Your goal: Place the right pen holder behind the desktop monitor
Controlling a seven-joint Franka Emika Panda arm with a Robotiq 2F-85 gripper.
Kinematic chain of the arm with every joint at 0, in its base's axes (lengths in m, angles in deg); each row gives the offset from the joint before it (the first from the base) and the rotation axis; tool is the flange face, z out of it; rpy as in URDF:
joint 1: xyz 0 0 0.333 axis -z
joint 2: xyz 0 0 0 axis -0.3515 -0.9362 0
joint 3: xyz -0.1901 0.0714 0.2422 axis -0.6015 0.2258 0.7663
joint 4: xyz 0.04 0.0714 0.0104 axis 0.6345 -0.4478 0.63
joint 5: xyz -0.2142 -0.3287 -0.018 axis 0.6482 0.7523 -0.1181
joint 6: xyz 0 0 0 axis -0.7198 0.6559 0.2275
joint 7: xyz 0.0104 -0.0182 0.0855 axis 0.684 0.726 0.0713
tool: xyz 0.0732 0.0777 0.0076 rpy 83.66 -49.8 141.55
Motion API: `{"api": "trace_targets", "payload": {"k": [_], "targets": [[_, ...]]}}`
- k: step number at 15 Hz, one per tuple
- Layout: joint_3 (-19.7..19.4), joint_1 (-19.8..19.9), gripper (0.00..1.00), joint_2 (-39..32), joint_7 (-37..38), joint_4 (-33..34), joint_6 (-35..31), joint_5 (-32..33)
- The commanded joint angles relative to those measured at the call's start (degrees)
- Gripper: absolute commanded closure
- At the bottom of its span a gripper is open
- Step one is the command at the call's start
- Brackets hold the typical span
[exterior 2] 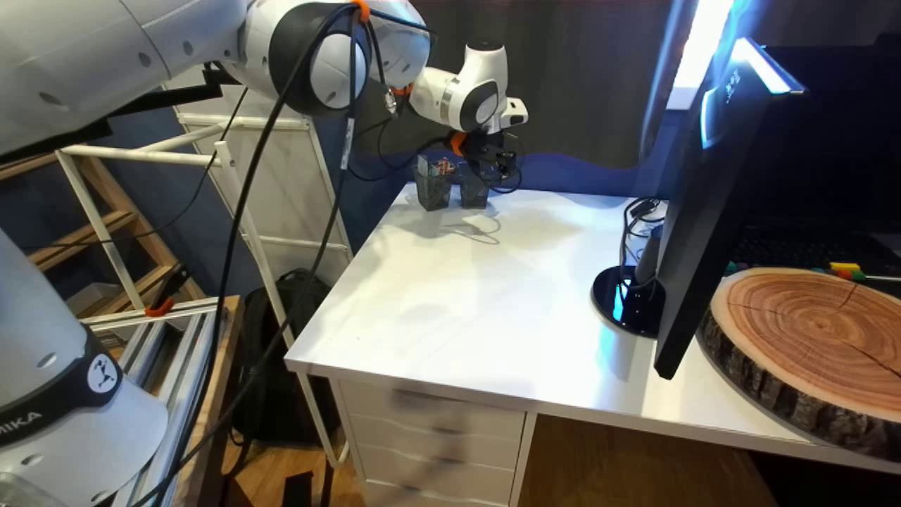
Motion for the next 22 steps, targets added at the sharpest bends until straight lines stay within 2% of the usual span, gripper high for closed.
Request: {"api": "trace_targets", "payload": {"k": [1, 8, 10, 14, 16, 18, 22], "targets": [[-2.3, -1.46, 0.48, -1.59, 3.99, 3.36, 2.79, 0.52], [-3.0, -2.09, 0.97, -1.22, 5.19, 4.17, 6.07, 0.52], [-3.26, -2.21, 1.0, -1.23, 5.51, 4.56, 6.13, 0.56], [-3.57, -1.68, 0.98, 0.22, 7.12, 4.0, 5.05, 0.23], [-4.54, -0.57, 0.97, 2.26, 9.87, 1.7, 3.47, -0.12], [-5.03, 1.16, 0.98, 5.61, 12.02, -2.87, 2.97, -1.07], [-1.16, 7.86, 0.98, 12.35, 11.94, -13.64, 0.69, -6.68]]}}
